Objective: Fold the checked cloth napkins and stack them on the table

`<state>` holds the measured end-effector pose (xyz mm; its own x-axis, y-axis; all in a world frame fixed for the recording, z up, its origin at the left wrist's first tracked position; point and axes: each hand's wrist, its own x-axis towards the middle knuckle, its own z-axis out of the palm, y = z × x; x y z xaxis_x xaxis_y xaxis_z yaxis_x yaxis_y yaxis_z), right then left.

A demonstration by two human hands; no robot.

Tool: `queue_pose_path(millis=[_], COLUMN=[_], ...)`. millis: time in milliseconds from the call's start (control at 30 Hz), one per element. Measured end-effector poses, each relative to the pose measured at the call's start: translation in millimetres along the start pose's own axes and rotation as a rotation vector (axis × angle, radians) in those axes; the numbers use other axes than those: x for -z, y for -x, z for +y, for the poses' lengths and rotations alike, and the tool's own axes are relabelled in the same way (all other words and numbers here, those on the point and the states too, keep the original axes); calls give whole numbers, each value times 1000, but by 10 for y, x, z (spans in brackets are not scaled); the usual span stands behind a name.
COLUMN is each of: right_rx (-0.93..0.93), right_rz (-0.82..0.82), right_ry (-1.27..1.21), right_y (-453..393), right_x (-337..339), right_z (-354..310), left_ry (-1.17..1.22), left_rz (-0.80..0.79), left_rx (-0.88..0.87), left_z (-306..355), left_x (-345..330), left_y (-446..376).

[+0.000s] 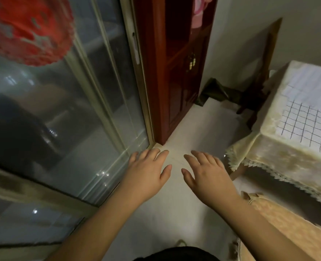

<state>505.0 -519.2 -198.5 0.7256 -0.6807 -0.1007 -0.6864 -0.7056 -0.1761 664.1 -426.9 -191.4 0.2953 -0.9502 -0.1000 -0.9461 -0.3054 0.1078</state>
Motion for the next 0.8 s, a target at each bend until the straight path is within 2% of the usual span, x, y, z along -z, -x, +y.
queue_pose_path(millis=[267, 433, 533, 800], right_rx=[-156, -243, -263, -474], right_rz=[19, 82, 66, 122], right_ry=[-6, 24, 39, 57], right_y=[-759, -1452, -1870, -2618], right_x=[159, 192, 282, 439], right_z=[539, 797, 977, 1506], left_ry=[-4, -7, 30, -20], left_rz=[-32, 11, 41, 12], left_rx=[-186, -309, -357, -508], left_z=[146, 129, 128, 164], left_x=[91, 84, 166, 406], left_y=[-1219, -2086, -2626, -3746])
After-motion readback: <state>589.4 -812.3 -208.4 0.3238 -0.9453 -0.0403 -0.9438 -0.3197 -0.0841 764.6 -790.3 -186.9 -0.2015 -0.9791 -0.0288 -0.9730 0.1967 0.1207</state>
